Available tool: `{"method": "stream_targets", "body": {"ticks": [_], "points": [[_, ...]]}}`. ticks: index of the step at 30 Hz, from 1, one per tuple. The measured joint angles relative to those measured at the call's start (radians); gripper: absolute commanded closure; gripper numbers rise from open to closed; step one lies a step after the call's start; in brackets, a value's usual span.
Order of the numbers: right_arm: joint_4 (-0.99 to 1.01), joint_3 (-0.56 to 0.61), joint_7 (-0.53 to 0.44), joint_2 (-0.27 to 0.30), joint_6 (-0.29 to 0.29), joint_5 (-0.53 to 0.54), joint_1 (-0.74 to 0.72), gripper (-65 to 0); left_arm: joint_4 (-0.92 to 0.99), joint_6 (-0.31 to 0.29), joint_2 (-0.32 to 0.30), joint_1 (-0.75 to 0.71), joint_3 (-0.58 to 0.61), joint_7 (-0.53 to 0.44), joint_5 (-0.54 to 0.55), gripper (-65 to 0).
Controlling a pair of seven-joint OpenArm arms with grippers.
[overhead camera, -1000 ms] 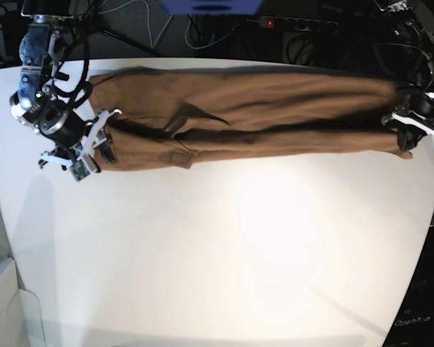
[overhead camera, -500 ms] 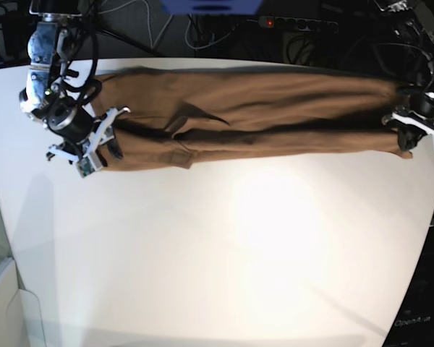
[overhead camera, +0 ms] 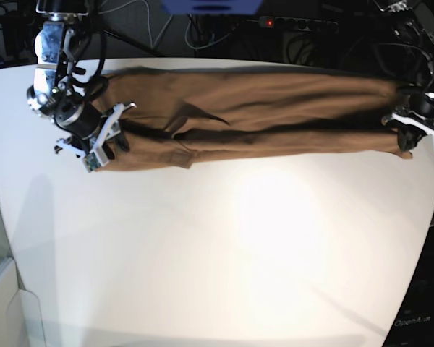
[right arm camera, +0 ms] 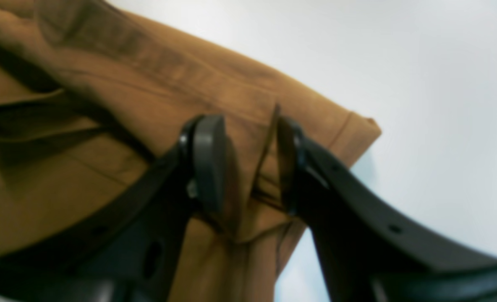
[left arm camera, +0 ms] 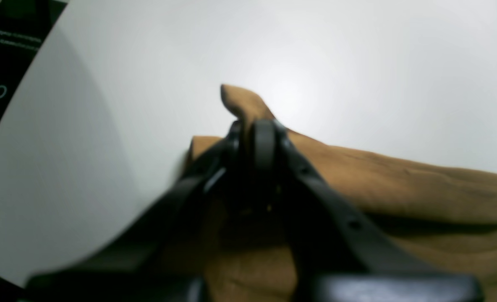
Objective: Fold the T-shirt properly
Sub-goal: 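Hold the folded hem with both grippers and adjust the right gripper's grip, then drag the folded shirt with the right gripper toward the robot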
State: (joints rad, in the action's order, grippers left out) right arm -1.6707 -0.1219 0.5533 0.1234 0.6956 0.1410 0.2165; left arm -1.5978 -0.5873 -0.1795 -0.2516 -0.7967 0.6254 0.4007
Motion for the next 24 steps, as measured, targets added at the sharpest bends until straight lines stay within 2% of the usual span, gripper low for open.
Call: {"method": "stream_targets", "body": {"ticks": [12, 13, 16, 17, 21, 24], "points": [[0.066, 0.009, -0.003, -0.001, -0.001, 0.003, -0.008, -20.3, 0.0, 0.0, 0.0, 0.0, 0.0, 0.0, 0.0, -3.3], [0.066, 0.022, -0.003, 0.003, -0.001, 0.003, -0.008, -18.3, 0.0, 0.0, 0.0, 0.0, 0.0, 0.0, 0.0, -3.3], [0.065, 0.072, -0.003, 0.019, 0.0, 0.003, -0.008, -5.5, 0.0, 0.0, 0.0, 0.0, 0.0, 0.0, 0.0, -3.3], [0.065, 0.092, -0.003, 0.026, 0.0, 0.003, -0.008, -3.3, 0.0, 0.0, 0.0, 0.0, 0.0, 0.0, 0.0, -3.3], [0.064, 0.153, -0.01, 0.055, 0.0, 0.003, -0.008, -2.3, 0.0, 0.0, 0.0, 0.0, 0.0, 0.0, 0.0, -3.3], [0.06, 0.156, -0.063, 0.056, 0.0, 0.003, -0.003, -2.3, 0.0, 0.0, 0.0, 0.0, 0.0, 0.0, 0.0, -3.3]]}}
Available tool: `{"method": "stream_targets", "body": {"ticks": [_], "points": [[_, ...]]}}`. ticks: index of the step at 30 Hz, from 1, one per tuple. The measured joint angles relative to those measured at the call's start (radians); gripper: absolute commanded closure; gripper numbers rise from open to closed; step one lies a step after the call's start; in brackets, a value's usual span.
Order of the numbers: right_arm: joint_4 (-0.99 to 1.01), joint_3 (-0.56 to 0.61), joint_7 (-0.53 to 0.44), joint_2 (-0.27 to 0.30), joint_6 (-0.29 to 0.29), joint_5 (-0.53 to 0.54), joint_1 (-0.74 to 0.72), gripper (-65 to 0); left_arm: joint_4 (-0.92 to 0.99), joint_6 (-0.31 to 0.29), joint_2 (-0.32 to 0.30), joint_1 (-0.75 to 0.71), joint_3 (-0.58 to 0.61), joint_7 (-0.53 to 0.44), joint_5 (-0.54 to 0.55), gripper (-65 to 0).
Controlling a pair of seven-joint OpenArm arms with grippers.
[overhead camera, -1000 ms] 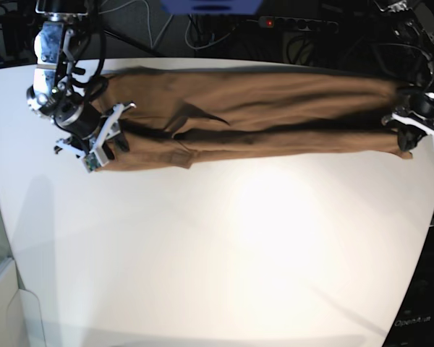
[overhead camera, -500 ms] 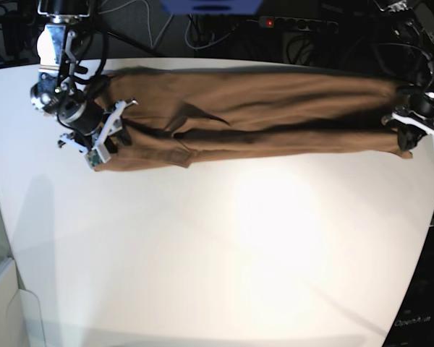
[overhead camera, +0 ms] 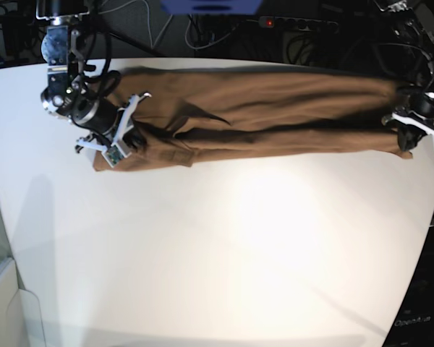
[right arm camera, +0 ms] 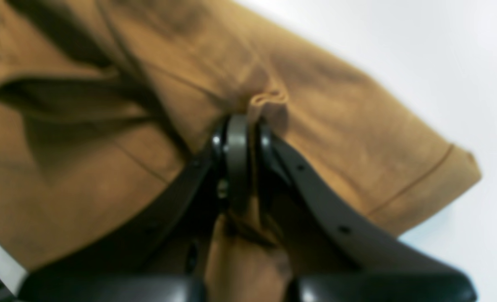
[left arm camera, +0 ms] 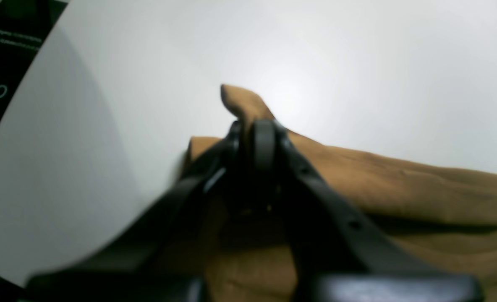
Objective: Fold the T-shirt properly
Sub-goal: 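Drag the folded shirt with the right gripper toward the robot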
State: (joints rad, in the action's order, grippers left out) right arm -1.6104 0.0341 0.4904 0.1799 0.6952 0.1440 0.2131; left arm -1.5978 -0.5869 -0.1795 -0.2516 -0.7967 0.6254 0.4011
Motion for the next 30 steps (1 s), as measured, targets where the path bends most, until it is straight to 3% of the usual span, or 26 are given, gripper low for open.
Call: {"method": "stream_targets", "body": {"ticks": [15, 24, 27, 30], "points": [[-0.272, -0.003, -0.035, 0.025, 0.005, -0.004, 0.15, -2.3, -0.002, 0.0, 0.0, 0.0, -0.001, 0.0, 0.0, -3.2], [-0.284, -0.003, -0.043, 0.022, 0.0, -0.004, 0.235, -2.3, -0.079, 0.0, 0.026, -0.006, -0.008, -0.002, 0.003, -3.2], [-0.285, -0.003, -0.127, 0.02, 0.003, 0.0, 0.27, -2.3, -0.1, 0.0, 0.032, -0.012, -0.006, 0.001, 0.003, -3.2], [-0.285, -0.005, -0.129, 0.019, 0.0, -0.001, 0.304, -2.3, -0.102, 0.0, 0.03, -0.014, -0.006, -0.003, 0.004, -3.2]]}}
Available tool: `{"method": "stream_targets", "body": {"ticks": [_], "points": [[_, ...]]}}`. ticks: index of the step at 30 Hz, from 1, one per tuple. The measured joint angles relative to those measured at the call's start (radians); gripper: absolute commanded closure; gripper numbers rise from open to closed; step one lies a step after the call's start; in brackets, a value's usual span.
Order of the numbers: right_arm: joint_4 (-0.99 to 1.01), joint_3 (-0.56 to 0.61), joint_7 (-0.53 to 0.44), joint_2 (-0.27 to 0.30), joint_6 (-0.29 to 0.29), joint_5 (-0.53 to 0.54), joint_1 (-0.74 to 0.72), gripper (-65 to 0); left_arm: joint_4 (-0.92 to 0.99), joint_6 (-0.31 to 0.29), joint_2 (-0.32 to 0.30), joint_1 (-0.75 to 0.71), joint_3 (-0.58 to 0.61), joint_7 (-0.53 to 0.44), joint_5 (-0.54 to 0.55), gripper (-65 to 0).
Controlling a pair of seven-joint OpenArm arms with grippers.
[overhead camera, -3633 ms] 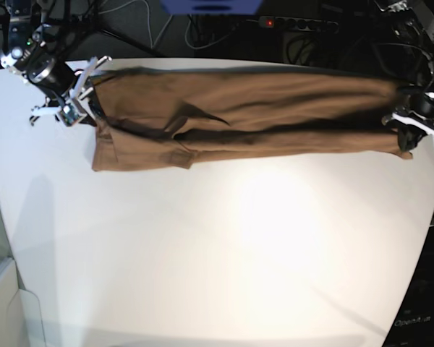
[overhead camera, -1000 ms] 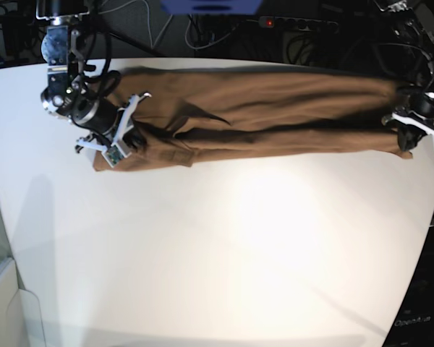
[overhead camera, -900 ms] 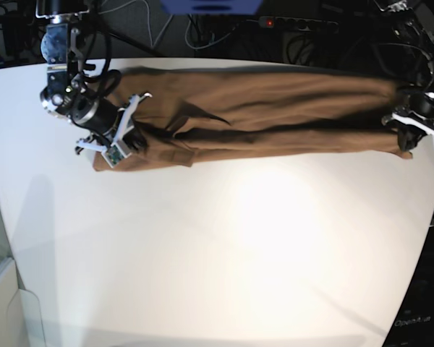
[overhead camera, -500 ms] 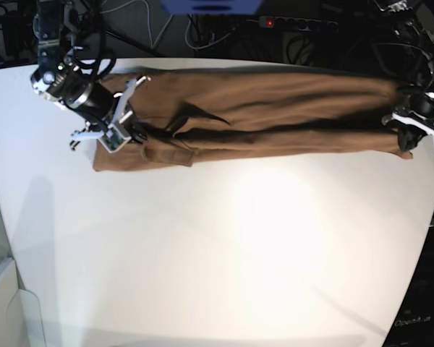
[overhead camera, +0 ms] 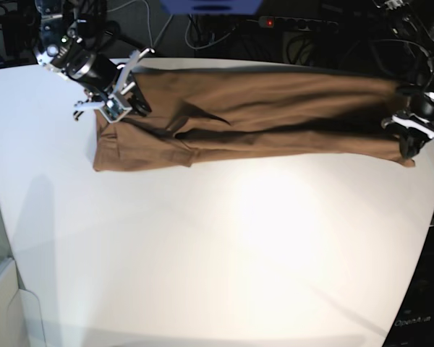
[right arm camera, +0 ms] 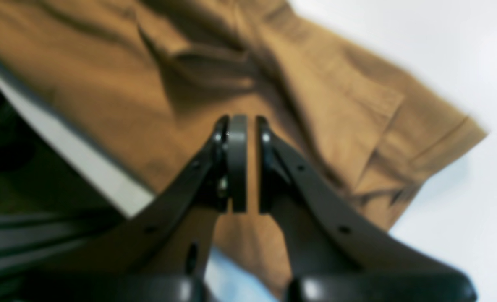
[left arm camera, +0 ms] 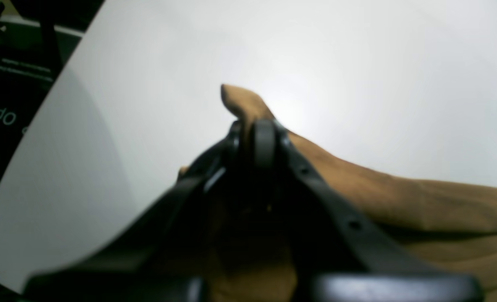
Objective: Fold the T-shirt properly
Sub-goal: 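Drag the folded shirt with the right gripper toward the robot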
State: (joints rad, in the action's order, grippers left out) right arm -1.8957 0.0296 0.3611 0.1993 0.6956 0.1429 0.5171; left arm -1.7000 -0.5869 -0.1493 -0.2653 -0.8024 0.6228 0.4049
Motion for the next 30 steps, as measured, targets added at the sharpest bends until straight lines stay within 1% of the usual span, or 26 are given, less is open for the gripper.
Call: {"method": "stream_targets", "body": {"ticks": [5, 6, 8, 12, 14, 15, 18, 20, 22, 24, 26, 27, 30], "points": [[0.0, 0.0, -0.01, 0.003, 0.003, -0.003, -0.004, -2.6, 0.0, 0.0, 0.0, -0.009, 0.0, 0.003, 0.0, -3.2], [0.0, -0.006, -0.01, 0.003, 0.003, -0.003, -0.005, -4.2, 0.0, 0.0, 0.0, -0.009, 0.0, 0.003, 0.0, -3.2], [0.001, -0.025, 0.001, 0.002, 0.004, -0.005, -0.021, -10.4, 0.0, 0.0, 0.0, -0.008, 0.0, 0.003, 0.0, -3.2], [0.007, -0.05, -0.01, 0.002, 0.003, -0.002, -0.092, -27.3, 0.0, 0.0, 0.0, -0.009, 0.0, 0.003, 0.0, -3.2], [0.007, -0.068, 0.002, 0.002, 0.003, -0.003, -0.114, -32.5, 0.0, 0.0, 0.0, -0.008, 0.0, 0.002, 0.0, -3.2], [0.012, -0.07, 0.028, 0.002, 0.0, -0.002, -0.127, -33.5, 0.0, 0.0, 0.0, -0.008, 0.0, 0.002, 0.0, -3.2], [0.031, -0.068, 0.163, -0.002, 0.011, -0.003, -0.199, -34.7, 0.0, 0.0, 0.0, -0.011, 0.0, 0.003, 0.0, -3.2], [0.048, -0.064, 0.204, -0.001, 0.007, 0.006, -0.249, -34.2, 0.0, 0.0, 0.0, -0.011, 0.0, 0.003, -0.001, -3.2], [0.085, -0.064, 0.215, 0.0, -0.003, 0.009, -0.28, -34.2, 0.0, 0.0, 0.0, -0.01, 0.0, 0.002, 0.0, -3.2], [0.116, -0.064, 0.225, -0.001, -0.003, 0.009, -0.281, -34.2, 0.0, 0.0, 0.0, -0.01, 0.0, 0.003, 0.0, -3.2], [0.143, -0.067, 0.237, -0.015, 0.003, 0.004, -0.282, -34.2, 0.0, 0.0, 0.0, -0.008, 0.0, 0.003, -0.001, -3.2], [0.154, -0.068, 0.237, -0.024, 0.003, 0.005, -0.288, -34.2, 0.0, 0.0, 0.0, -0.008, 0.0, 0.003, 0.0, -3.2], [0.182, -0.067, 0.222, -0.028, 0.006, 0.01, -0.313, -34.2, 0.0, 0.0, 0.0, -0.003, 0.0, 0.003, 0.0, -3.2]]}}
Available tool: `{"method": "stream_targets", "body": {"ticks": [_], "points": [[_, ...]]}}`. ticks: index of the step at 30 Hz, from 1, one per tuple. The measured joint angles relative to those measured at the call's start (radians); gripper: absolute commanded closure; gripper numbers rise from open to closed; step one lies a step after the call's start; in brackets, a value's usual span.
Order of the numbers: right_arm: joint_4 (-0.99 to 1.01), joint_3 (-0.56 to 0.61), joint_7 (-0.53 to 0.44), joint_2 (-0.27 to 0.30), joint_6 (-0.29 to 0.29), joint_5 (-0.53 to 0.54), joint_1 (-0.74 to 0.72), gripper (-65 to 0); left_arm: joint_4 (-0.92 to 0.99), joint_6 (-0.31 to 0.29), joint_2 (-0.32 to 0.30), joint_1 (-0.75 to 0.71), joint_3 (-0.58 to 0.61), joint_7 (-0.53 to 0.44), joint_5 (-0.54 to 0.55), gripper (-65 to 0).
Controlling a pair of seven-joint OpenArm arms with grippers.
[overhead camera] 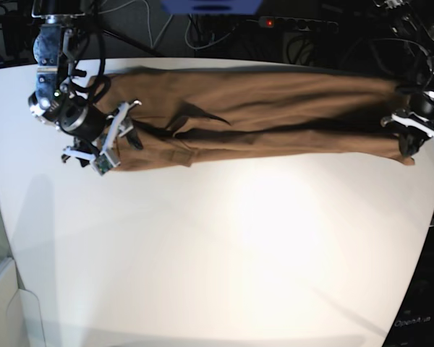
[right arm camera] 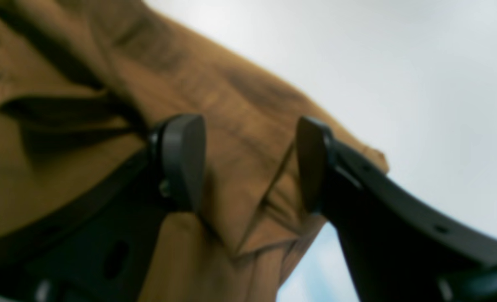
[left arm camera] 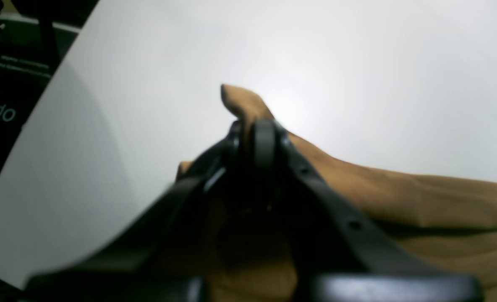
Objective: Fold the T-shirt properly
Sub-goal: 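Drag the folded shirt with the right gripper toward the robot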
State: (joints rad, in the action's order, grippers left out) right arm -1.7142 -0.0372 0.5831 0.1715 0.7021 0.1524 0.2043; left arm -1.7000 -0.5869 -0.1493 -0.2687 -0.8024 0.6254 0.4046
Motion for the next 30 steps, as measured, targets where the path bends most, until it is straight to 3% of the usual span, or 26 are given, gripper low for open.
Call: {"method": "stream_targets", "body": {"ticks": [5, 10, 18, 20, 23, 24, 30], "points": [[0.04, 0.0, 0.005, -0.001, -0.006, -0.004, 0.005, -34.2, 0.0, 0.0, 0.0, 0.001, 0.0, 0.0, 0.0, -3.2], [0.08, 0.0, -0.063, 0.0, -0.006, -0.003, -0.002, -34.2, 0.0, 0.0, 0.0, 0.001, 0.0, 0.0, 0.0, -3.2], [0.093, 0.0, -0.061, 0.0, -0.006, -0.005, 0.004, -33.4, 0.0, 0.0, 0.0, 0.0, 0.0, 0.0, -0.003, -3.2], [0.093, 0.0, -0.061, 0.0, -0.006, -0.005, 0.005, -25.7, 0.0, 0.0, 0.0, 0.0, 0.0, 0.0, -0.003, -3.2], [0.093, 0.0, -0.063, 0.0, -0.006, -0.006, 0.004, -2.9, 0.0, 0.0, 0.0, 0.0, 0.0, 0.0, -0.003, -3.2], [0.093, 0.0, -0.063, 0.0, -0.006, -0.007, 0.004, 0.0, 0.0, 0.0, 0.0, 0.0, 0.0, 0.0, -0.003, -3.2], [0.091, 0.0, -0.064, 0.0, -0.006, -0.008, 0.007, -1.2, 0.0, 0.0, 0.0, 0.0, 0.0, 0.0, -0.003, -3.2]]}}
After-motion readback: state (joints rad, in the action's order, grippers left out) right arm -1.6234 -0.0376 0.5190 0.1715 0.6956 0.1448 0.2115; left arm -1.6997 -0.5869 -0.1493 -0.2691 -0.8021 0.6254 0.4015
